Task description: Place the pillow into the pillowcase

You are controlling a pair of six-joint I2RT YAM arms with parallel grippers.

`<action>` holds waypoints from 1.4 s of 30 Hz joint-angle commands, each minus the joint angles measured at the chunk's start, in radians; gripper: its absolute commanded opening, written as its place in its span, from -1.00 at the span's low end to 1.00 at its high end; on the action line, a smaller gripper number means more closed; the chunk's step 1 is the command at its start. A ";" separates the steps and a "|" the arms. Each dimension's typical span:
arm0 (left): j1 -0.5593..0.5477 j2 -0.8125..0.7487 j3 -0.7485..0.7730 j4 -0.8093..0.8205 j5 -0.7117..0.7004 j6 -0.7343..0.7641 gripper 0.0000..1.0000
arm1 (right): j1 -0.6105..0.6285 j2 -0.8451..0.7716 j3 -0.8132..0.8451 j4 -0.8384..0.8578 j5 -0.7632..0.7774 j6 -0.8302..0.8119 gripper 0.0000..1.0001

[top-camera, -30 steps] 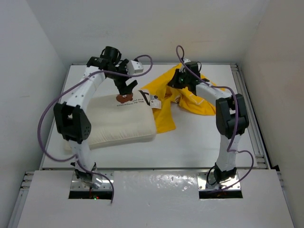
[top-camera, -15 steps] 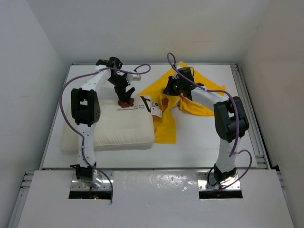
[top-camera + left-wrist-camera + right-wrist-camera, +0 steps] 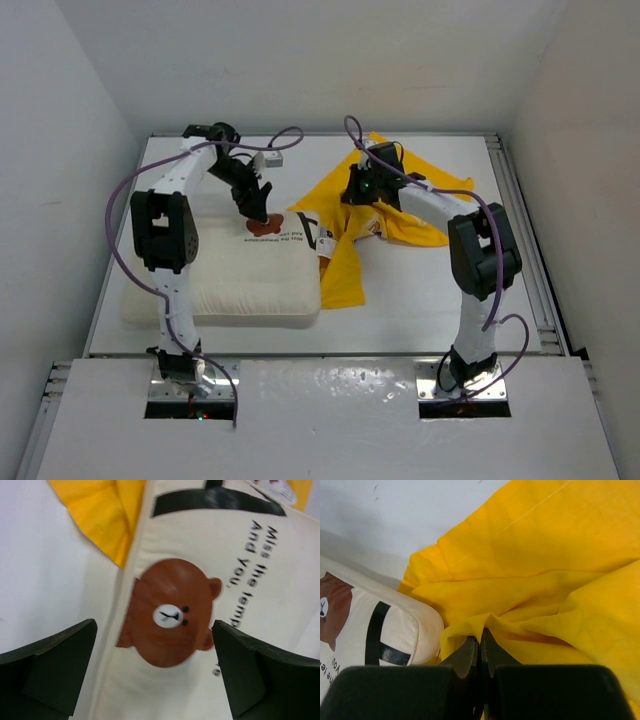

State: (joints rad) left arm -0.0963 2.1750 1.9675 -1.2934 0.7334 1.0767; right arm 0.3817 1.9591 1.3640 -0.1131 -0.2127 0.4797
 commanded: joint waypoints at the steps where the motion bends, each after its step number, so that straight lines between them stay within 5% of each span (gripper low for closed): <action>1: -0.035 -0.072 -0.111 -0.026 -0.046 0.071 0.99 | 0.005 0.007 0.047 0.020 0.001 -0.018 -1.00; 9: -0.048 0.105 -0.117 0.195 -0.253 -0.116 0.99 | 0.011 0.023 0.055 0.018 -0.014 -0.021 -1.00; 12: -0.075 0.072 -0.179 0.275 -0.266 -0.072 0.99 | 0.016 0.018 0.057 0.006 -0.017 -0.035 -1.00; 15: -0.115 0.062 -0.223 0.160 -0.229 0.050 0.99 | 0.016 0.015 0.055 -0.002 -0.008 -0.043 -1.00; 17: -0.134 0.072 -0.234 0.094 -0.206 0.116 0.19 | 0.016 0.014 0.057 0.003 -0.001 -0.046 -1.00; 19: -0.135 0.089 -0.220 0.057 -0.198 0.105 -0.99 | 0.016 0.017 0.064 0.007 -0.001 -0.043 -1.00; 24: -0.076 0.068 -0.115 -0.018 -0.079 0.072 -1.00 | 0.008 0.046 0.127 0.000 0.007 -0.007 -1.00; 28: -0.056 -0.093 -0.052 -0.024 -0.031 0.123 -1.00 | -0.012 0.061 0.184 -0.007 0.084 0.065 -1.00; 34: -0.086 -0.289 -0.061 -0.024 0.027 0.163 -1.00 | -0.027 0.086 0.260 -0.003 0.209 0.160 -1.00; 42: -0.178 -0.323 0.045 -0.026 0.143 0.032 -1.00 | -0.015 0.070 0.250 0.004 0.216 0.217 -1.00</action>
State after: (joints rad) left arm -0.2195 1.8801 1.9781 -1.3205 0.7589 1.1393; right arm 0.3580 2.0384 1.5993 -0.1448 -0.0124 0.6548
